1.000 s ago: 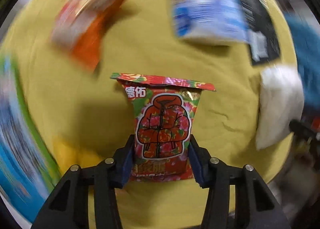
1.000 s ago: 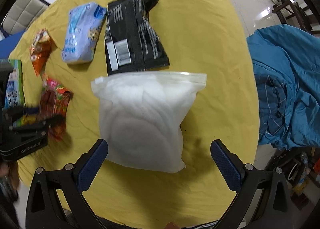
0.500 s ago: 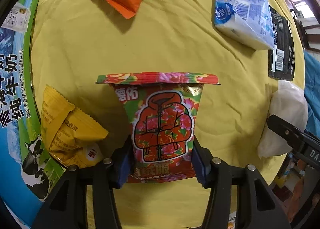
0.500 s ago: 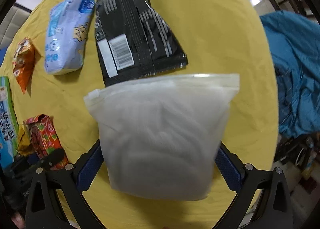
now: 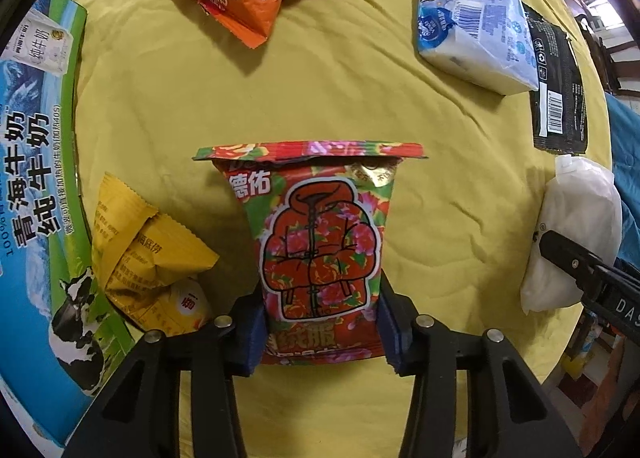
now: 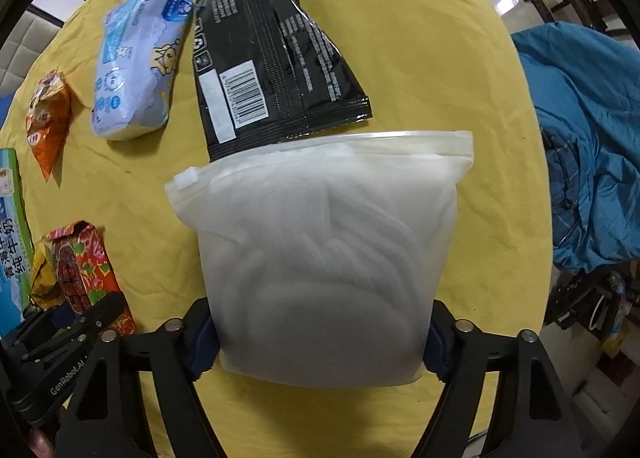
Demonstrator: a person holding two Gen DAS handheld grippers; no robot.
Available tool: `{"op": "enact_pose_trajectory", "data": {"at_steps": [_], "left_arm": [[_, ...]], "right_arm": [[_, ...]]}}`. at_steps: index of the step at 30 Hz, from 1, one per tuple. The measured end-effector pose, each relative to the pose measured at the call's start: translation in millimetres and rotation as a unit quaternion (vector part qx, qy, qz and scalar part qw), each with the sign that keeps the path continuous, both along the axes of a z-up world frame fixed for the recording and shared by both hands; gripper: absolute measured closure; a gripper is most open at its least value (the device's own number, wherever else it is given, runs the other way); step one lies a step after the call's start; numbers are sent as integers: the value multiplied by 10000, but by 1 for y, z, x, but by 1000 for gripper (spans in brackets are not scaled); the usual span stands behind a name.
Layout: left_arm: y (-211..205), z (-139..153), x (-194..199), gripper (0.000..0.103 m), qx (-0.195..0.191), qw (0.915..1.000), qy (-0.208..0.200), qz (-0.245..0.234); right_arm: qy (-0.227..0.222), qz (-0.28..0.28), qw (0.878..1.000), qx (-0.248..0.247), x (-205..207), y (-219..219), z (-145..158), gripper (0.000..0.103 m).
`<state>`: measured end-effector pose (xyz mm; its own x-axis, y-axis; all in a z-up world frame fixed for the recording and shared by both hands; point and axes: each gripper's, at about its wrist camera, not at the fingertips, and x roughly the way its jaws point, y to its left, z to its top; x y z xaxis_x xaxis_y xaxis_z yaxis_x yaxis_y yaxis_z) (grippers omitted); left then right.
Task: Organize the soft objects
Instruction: 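Carry both bags over the cardboard box and lower them inside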
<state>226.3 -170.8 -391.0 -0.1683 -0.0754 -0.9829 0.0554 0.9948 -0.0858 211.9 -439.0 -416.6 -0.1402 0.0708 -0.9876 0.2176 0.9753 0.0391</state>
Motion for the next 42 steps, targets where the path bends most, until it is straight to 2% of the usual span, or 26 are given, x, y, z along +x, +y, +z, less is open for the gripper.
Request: {"op": "enact_pose_trajectory", "data": {"at_steps": [10, 23, 34, 42], "left_arm": [[-13, 50, -17, 61, -103, 9992, -364, -84], [-20, 149, -55, 61, -495, 9922, -1128, -190], [6, 199, -65, 62, -744, 9846, -1581, -30], [46, 233, -61, 61, -979, 9769, -1896, 126]], "right_arm": [[-315, 32, 9995, 34, -19, 12, 42, 29], [-816, 62, 9961, 322, -52, 31, 112, 30], [-1385, 232, 9887, 533, -62, 38, 175, 31], [-1751, 401, 9819, 603, -60, 75, 222, 31]]}}
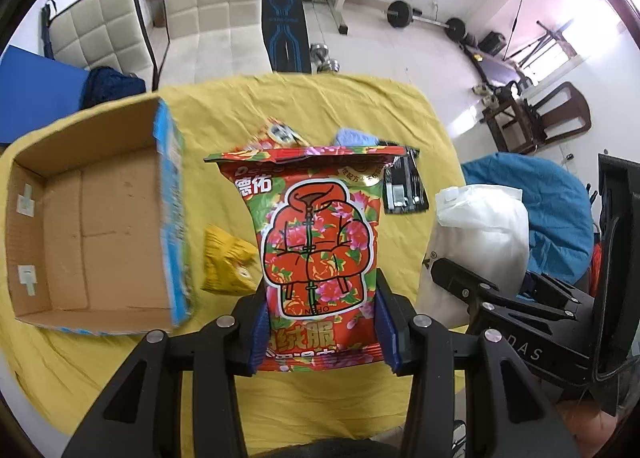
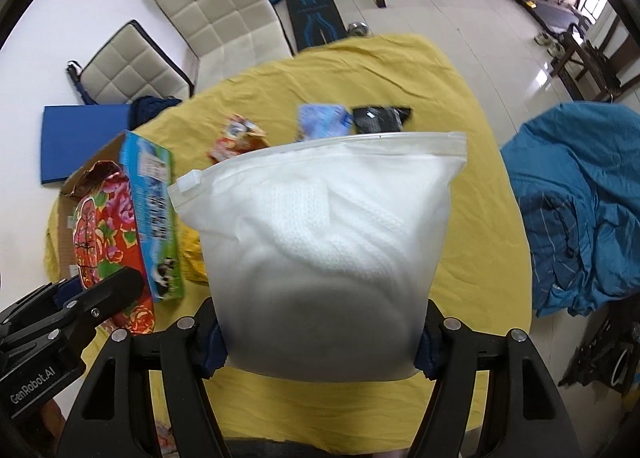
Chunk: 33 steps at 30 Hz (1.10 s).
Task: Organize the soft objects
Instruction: 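Carry both bags over the cardboard box and lower them inside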
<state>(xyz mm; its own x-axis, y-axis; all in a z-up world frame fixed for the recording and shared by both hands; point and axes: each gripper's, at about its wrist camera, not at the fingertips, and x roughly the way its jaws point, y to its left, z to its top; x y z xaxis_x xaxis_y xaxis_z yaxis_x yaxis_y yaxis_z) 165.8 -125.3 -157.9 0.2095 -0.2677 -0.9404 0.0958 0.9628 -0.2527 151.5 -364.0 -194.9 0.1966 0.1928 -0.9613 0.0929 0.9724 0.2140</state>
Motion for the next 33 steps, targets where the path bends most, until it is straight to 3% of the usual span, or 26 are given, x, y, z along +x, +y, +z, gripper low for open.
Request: {"op": "enact_pose_trajectory", "data": {"at_steps": [6, 15, 21, 26, 33], "left_arm": [[57, 15, 6, 62, -16, 9997, -161, 167], [164, -1, 17, 61, -72, 9983, 135, 555], [233, -28, 40, 61, 46, 9963, 336, 784], [278, -60, 67, 61, -93, 9942, 605, 884], [315, -116, 100, 61, -403, 9889, 1100, 914]], "right_arm": [[-194, 134, 9997, 88, 7, 49, 29, 31], [-211, 657, 9971, 335, 29, 166, 37, 31], [6, 1045, 9935, 452, 57, 258, 14, 31], [266, 1240, 9908, 464, 89, 313, -20, 31], [676, 1308, 9886, 321, 131, 359, -78, 30]]}}
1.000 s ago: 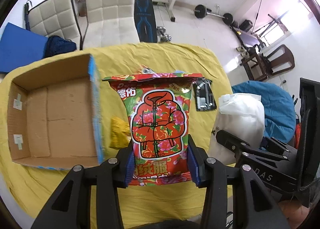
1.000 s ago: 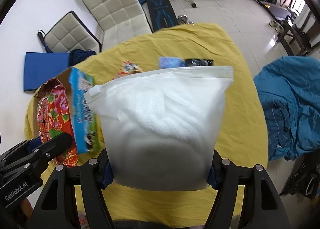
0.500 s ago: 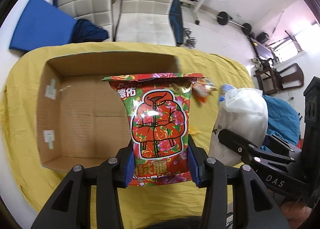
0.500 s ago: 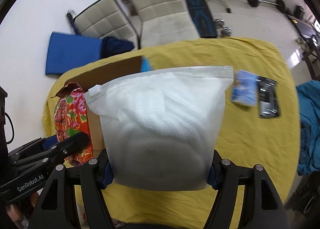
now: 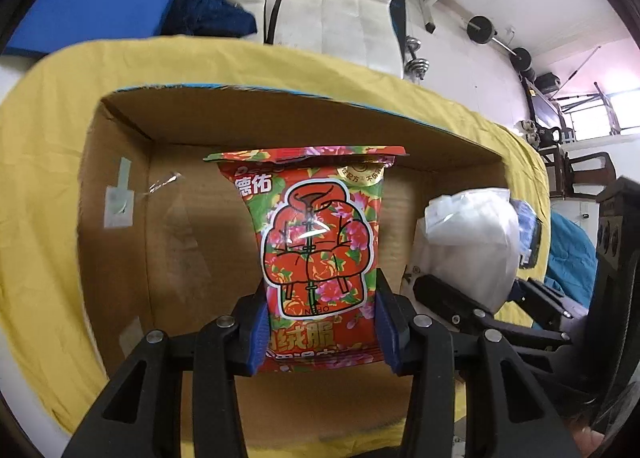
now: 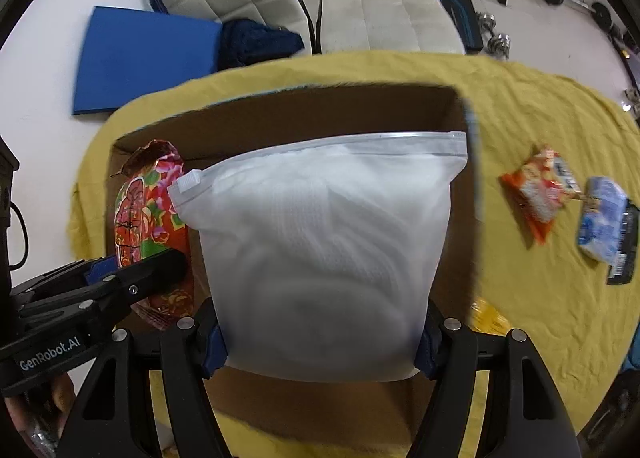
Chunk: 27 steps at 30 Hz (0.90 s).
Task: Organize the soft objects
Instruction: 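Carry both bags over the cardboard box and lower them inside, then open both tools to release the bags and lift out of the box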
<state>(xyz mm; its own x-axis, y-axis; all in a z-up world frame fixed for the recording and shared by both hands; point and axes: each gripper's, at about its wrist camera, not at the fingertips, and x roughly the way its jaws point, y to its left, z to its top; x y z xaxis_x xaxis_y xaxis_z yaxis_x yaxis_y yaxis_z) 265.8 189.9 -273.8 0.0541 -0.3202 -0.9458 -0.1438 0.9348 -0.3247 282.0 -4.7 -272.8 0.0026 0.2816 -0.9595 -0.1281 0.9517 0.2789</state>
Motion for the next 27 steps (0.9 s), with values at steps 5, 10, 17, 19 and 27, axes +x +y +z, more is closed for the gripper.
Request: {"op": "enact_pose_trajectory", "data": {"at_steps": [5, 10, 17, 19, 27], "left_arm": [[7, -37, 18, 61, -400, 9987, 253, -185], [3, -63, 29, 61, -700, 9956, 444, -443], [-2, -83, 40, 61, -791, 9930, 589, -651], [-3, -83, 41, 61, -659, 9935, 559, -734], [-4, -72, 41, 59, -227, 9959, 566, -666]], "right_arm": [[279, 11, 9995, -113, 18, 16, -43, 30], [404, 30, 9987, -315, 31, 20, -78, 29], [433, -119, 9976, -524, 42, 20, -105, 28], [422, -122, 9975, -545, 42, 23, -110, 27], [389, -110, 9973, -613, 39, 39, -116, 21]]}}
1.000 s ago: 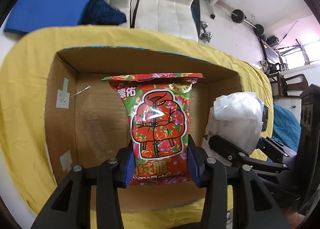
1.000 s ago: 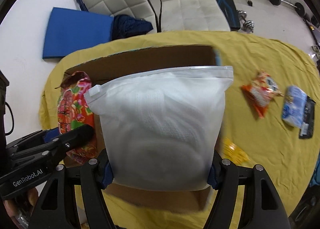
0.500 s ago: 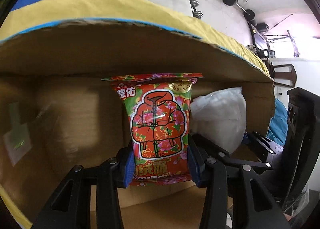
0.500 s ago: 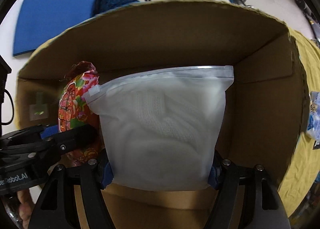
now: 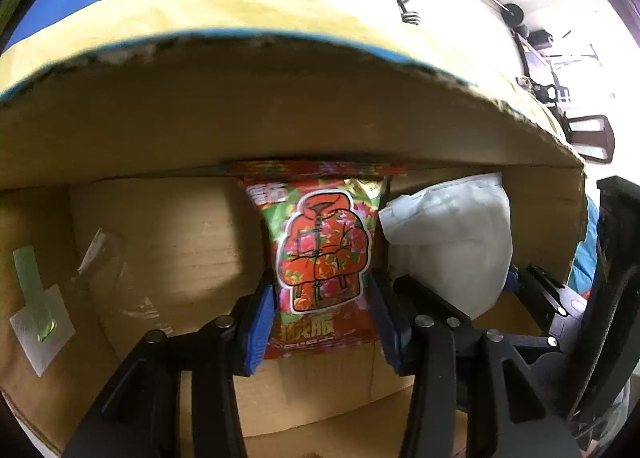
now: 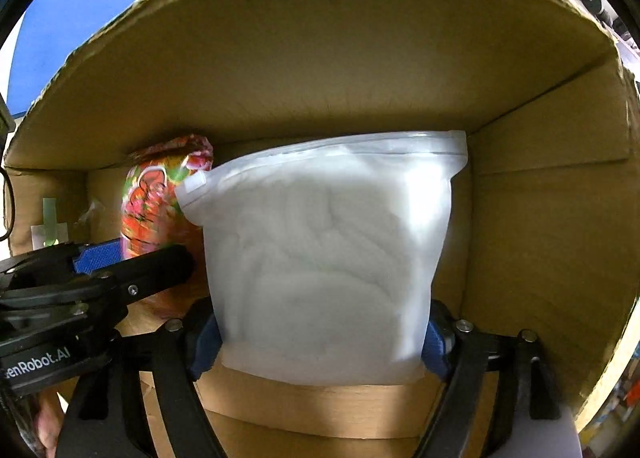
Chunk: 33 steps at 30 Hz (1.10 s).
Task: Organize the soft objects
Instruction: 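Open both tools to release the bags and lift out of the box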
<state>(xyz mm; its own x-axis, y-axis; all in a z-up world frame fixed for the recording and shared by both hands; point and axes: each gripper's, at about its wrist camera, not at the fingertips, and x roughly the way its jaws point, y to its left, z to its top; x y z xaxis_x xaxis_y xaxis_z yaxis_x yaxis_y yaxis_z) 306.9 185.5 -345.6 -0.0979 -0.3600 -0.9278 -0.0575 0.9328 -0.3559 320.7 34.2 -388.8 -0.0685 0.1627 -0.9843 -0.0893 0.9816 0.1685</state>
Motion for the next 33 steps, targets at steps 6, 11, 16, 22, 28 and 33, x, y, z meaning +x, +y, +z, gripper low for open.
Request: {"op": "enact_pose_trajectory", "data": {"at_steps": [6, 11, 16, 22, 28, 33], "left_arm": [[5, 14, -6, 55, 357, 9992, -170, -47], [9, 31, -16, 46, 523, 9977, -420, 35], [11, 45, -34, 22, 652, 9955, -678, 114], [18, 58, -48, 8, 854, 9914, -966, 225], [15, 72, -64, 7, 903, 9887, -1140, 351], [4, 92, -80, 7, 1000, 9842, -1398, 427]], "right_arm": [[-48, 57, 10000, -8, -1, 1, 7, 16], [-98, 146, 9998, -27, -6, 7, 19, 13], [-213, 223, 9995, -63, -16, 9, 37, 5], [-345, 317, 9987, -184, -20, 9, 51, 0], [-469, 331, 9981, -201, -45, 6, 68, 0], [-658, 356, 9969, -229, -71, -2, 90, 0]]}}
